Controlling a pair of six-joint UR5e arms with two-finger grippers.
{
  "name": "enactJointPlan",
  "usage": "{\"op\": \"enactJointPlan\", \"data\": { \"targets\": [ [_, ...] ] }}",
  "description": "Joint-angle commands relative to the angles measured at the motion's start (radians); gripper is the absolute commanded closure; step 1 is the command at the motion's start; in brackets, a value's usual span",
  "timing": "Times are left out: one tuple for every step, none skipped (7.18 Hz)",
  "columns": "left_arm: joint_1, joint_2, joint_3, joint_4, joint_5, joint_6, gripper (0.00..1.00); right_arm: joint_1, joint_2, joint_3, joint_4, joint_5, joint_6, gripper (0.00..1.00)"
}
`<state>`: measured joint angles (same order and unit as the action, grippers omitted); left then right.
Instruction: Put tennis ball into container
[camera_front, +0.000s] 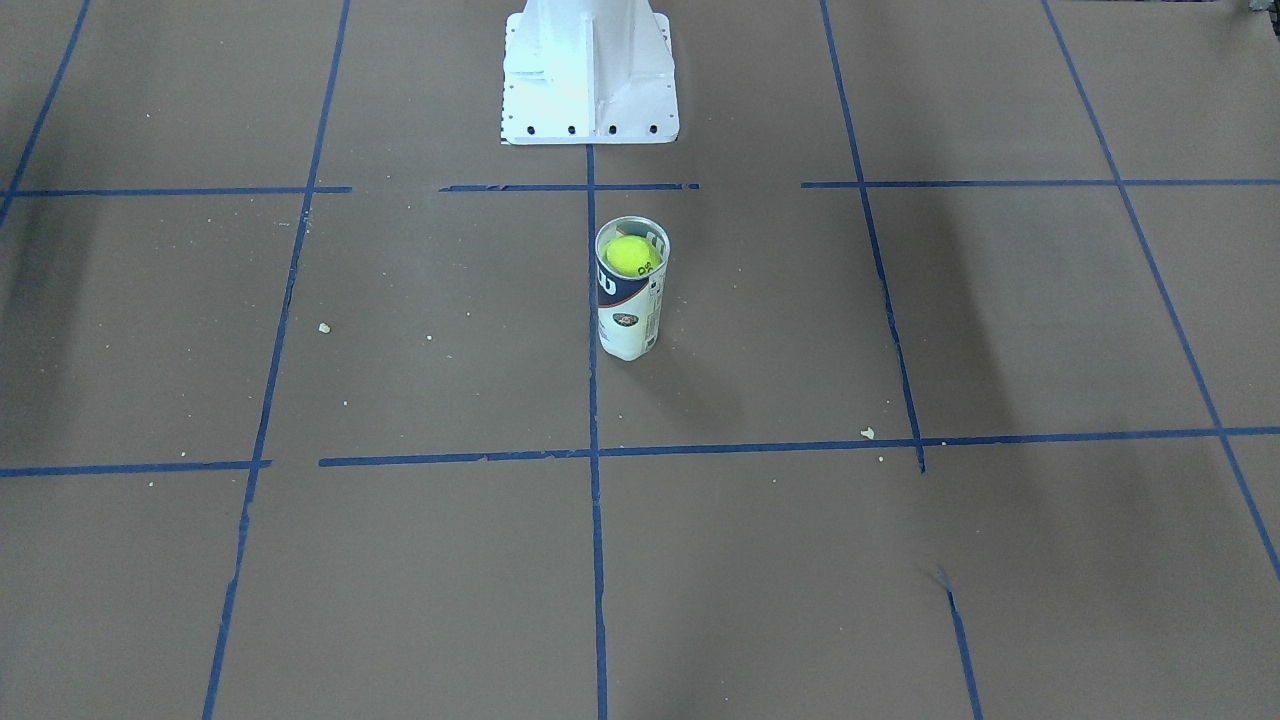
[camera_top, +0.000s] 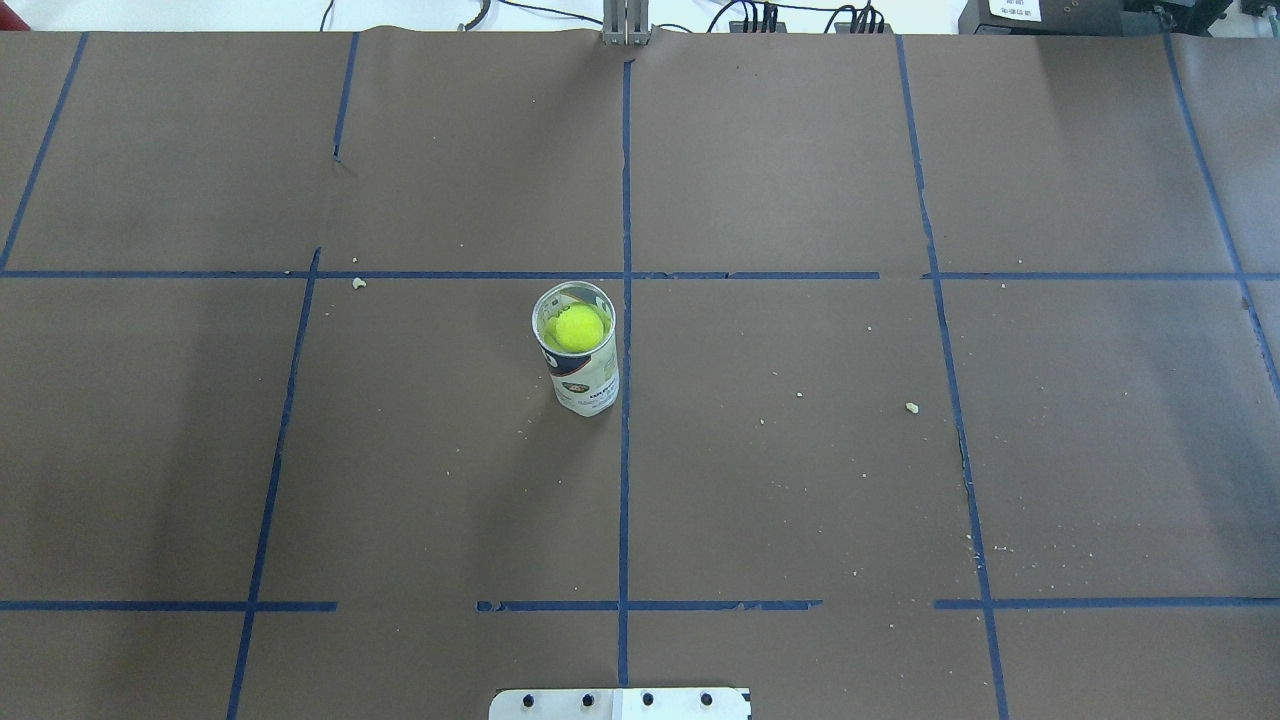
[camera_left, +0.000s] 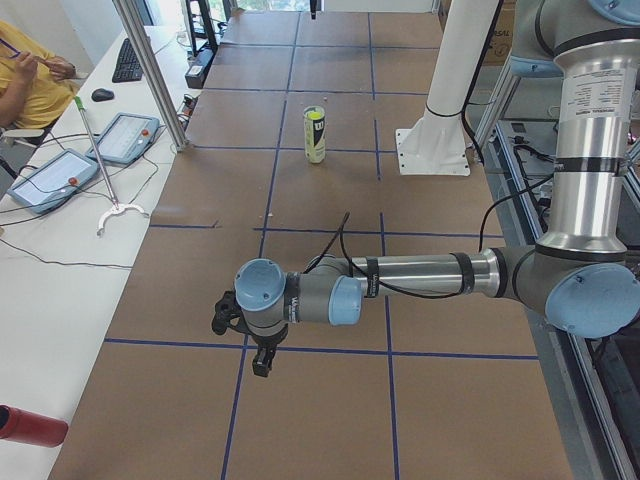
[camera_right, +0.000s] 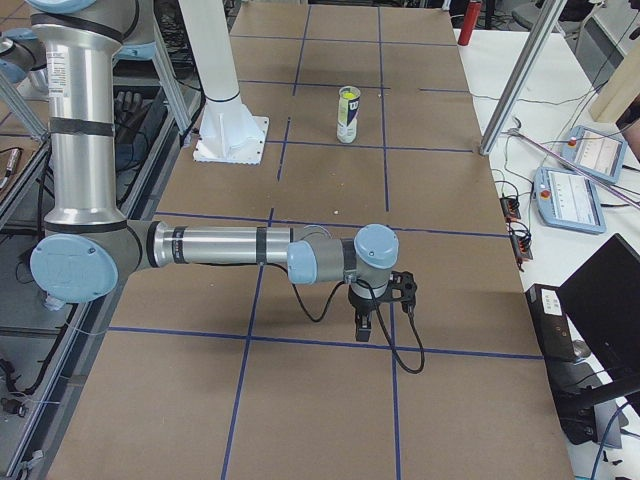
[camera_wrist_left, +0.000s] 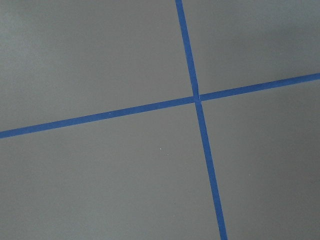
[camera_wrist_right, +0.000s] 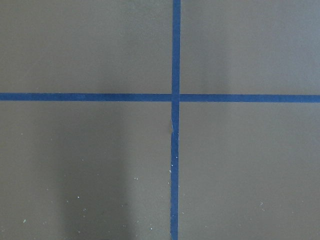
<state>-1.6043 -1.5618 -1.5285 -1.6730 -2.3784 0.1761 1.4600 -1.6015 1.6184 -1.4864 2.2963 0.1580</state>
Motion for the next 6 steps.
{"op": "enactJointPlan", "data": {
  "targets": [
    [0.003,-0.017,-0.059,0.126,0.002,-0.003,0.00,0.000,0.000,0.000,0.000,0.000,0.000,0.00],
    [0.006,-0.041,-0.077,0.192,-0.001,-0.004,0.00,0.000,0.000,0.000,0.000,0.000,0.000,0.00],
    [0.004,-0.041,-0.129,0.261,-0.001,-0.018,0.00,0.000,0.000,0.000,0.000,0.000,0.000,0.00],
    [0.006,-0.041,-0.146,0.286,-0.004,-0.088,0.00,0.000,0.000,0.000,0.000,0.000,0.000,0.00],
    [0.010,-0.038,-0.162,0.289,-0.002,-0.122,0.00,0.000,0.000,0.000,0.000,0.000,0.000,0.00],
    [0.011,-0.026,-0.168,0.289,-0.001,-0.118,0.00,0.000,0.000,0.000,0.000,0.000,0.000,0.00]
  ]
}}
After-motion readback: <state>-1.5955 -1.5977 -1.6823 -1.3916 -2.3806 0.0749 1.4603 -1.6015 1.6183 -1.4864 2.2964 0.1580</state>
